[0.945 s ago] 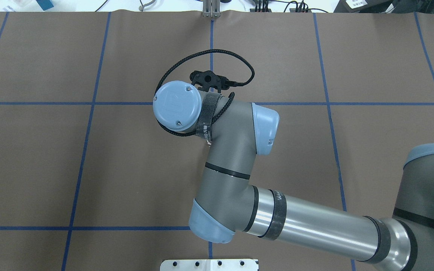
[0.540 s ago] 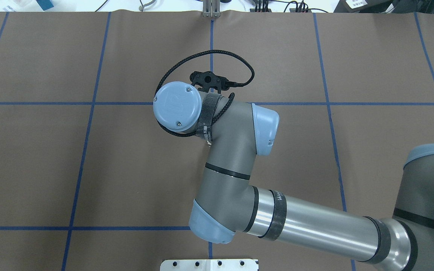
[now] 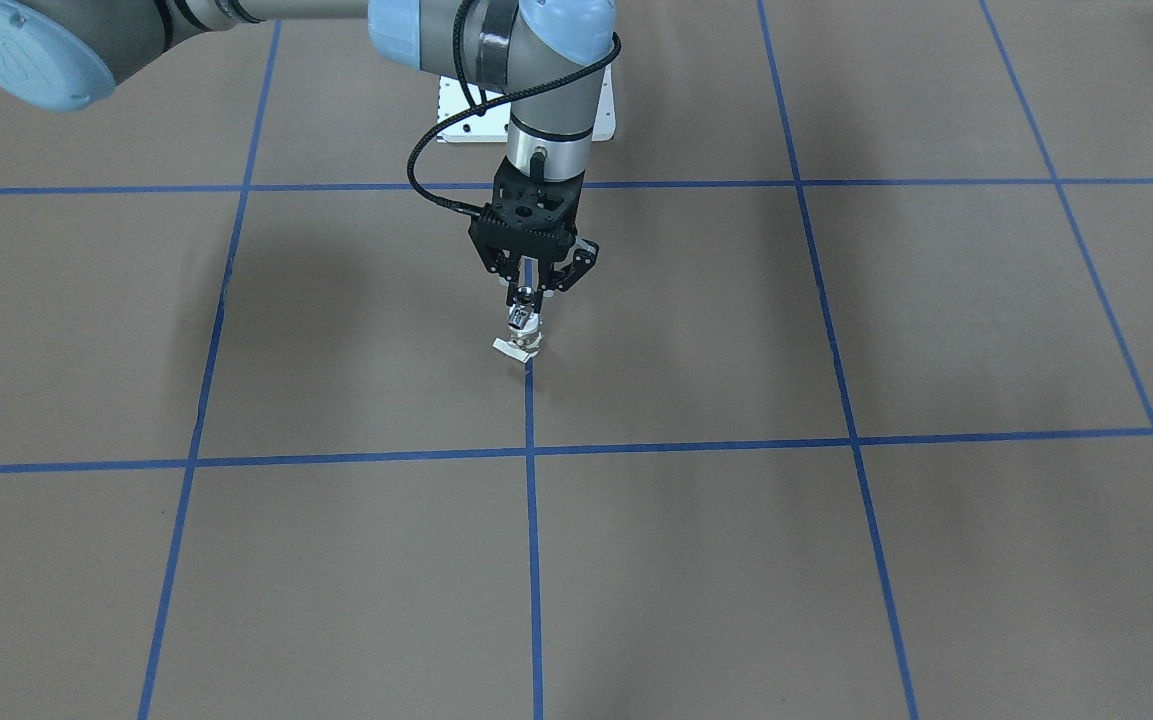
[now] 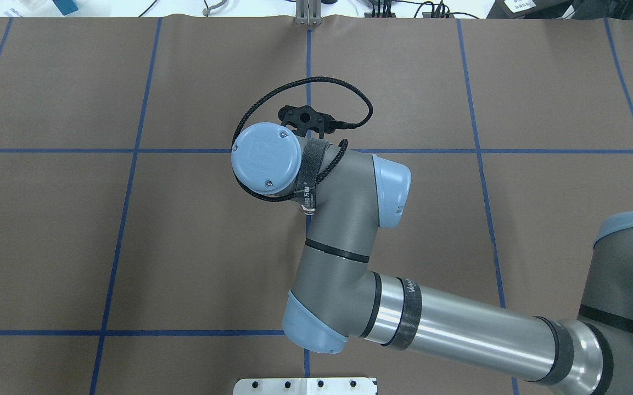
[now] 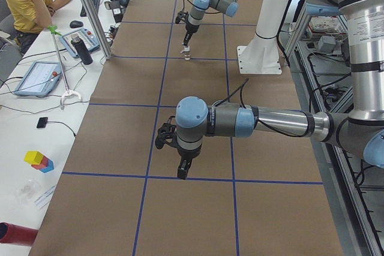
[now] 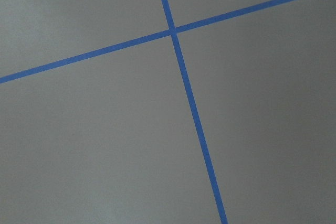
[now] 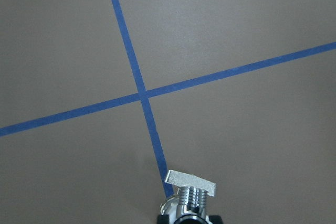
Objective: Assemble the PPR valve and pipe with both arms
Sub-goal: 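Lower the silver fitting onto the valve top and press it in, then open the right gripper and raise it away from the assembled valve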
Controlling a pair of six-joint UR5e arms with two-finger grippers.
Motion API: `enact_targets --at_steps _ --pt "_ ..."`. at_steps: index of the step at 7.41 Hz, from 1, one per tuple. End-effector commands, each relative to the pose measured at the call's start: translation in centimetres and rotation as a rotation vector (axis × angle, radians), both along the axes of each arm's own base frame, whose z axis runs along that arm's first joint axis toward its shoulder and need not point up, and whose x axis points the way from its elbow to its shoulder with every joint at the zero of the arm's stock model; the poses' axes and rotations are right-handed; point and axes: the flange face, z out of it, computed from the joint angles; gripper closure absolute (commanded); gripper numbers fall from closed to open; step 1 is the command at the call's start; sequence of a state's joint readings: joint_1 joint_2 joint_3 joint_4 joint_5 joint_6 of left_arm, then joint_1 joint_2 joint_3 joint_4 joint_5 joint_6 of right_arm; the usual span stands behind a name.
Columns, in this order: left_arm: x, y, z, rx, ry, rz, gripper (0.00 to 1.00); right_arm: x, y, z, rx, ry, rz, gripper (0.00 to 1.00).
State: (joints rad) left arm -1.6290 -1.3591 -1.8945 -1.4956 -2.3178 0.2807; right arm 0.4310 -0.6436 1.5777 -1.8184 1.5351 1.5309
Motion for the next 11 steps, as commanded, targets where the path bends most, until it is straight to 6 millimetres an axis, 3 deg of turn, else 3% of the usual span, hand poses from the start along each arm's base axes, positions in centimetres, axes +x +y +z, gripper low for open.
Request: enact_targets --at_steps 1,2,5,6,7,9,11 --pt "0.0 0.0 0.0 0.000 0.000 0.000 0.00 0.0 -0.1 0.5 0.009 0.011 0.001 0.14" --pt "0.0 0.0 0.0 0.000 0.000 0.000 0.00 0.0 -0.2 0.8 0.015 0.018 -0.005 0.00" --pt "0.0 0.0 0.0 0.000 0.000 0.000 0.00 0.3 -0.1 0.4 0.019 0.011 -0.004 0.00" --pt "0.0 0.1 0.2 -0.005 0.000 0.000 0.00 1.8 -1.3 -0.5 0.035 -0.002 -0.010 0.00" --pt "0.0 0.1 0.9 -0.017 0.001 0.001 0.00 4.3 -3.4 -1.1 0.034 -0.024 -0.035 0.00" --pt "0.0 0.3 2.0 -0.044 0.004 -0.001 0.00 12.4 -10.6 -0.4 -0.004 -0.061 -0.071 0.00" --pt "0.1 0.3 2.0 -0.130 0.021 -0.097 0.00 24.3 -16.0 6.5 0.062 -0.019 -0.200 0.00"
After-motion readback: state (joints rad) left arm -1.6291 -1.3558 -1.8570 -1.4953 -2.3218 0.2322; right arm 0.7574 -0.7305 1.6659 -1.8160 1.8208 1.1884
